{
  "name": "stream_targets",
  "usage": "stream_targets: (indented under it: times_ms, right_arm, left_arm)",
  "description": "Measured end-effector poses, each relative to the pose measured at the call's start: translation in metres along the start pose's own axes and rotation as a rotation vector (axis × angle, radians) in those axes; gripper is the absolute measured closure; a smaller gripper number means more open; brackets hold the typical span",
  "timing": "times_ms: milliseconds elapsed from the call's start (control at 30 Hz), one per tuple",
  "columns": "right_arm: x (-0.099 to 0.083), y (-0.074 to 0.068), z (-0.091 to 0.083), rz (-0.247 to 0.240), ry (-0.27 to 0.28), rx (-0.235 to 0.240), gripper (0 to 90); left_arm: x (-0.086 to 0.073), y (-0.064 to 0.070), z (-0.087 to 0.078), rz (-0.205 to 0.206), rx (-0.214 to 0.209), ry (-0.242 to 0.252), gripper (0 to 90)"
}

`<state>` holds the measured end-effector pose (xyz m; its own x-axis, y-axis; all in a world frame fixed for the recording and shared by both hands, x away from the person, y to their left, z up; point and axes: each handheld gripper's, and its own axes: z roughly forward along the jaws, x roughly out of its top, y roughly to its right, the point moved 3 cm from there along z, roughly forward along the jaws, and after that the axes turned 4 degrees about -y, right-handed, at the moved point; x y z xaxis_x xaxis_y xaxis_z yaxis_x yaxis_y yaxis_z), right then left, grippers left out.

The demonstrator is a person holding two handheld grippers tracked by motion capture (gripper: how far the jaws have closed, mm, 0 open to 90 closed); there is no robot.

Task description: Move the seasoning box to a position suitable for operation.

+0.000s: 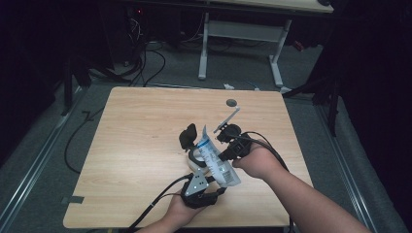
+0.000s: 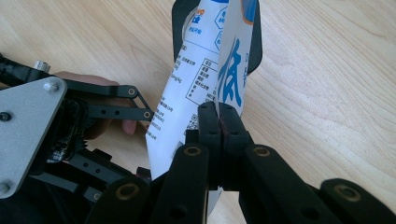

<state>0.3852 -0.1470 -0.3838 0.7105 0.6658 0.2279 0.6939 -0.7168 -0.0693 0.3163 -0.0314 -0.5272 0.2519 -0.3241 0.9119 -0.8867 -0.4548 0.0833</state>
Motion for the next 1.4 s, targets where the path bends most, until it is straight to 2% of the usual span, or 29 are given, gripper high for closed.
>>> stream_targets:
  times_ms: [733, 833, 867, 1000, 1033, 1400]
  right_arm:
    - [-0.003, 0.0016, -0.0004, -0.007, 0.005, 0.01, 90.0]
    - [-0.0035, 0.0014, -0.0011, 0.016, 0.0, 0.009, 90.0]
    - [-0.0035, 0.003, -0.0006, 0.0, 0.006, 0.006, 89.9]
    - [-0.0057, 0.0047, 0.001, -0.005, 0.004, 0.006, 90.0]
    - [-0.0062, 0.0036, 0.0014, 0.015, 0.001, 0.012, 90.0]
    - [-0.0058, 0.0047, 0.0009, -0.007, 0.003, 0.002, 90.0]
  left_arm:
    - [-0.0033, -0.0027, 0.0029, -0.012, 0.0, -0.025, 50.9]
    - [-0.0038, -0.0029, 0.0029, -0.009, 0.001, -0.032, 49.7]
    - [-0.0037, -0.0028, 0.0027, -0.008, 0.002, -0.031, 49.3]
    - [-0.0039, -0.0028, 0.0029, -0.007, 0.002, -0.032, 48.8]
    - [-0.004, -0.0027, 0.003, -0.008, 0.002, -0.033, 48.7]
    - [-0.0037, -0.0028, 0.0021, -0.001, 0.002, -0.033, 48.1]
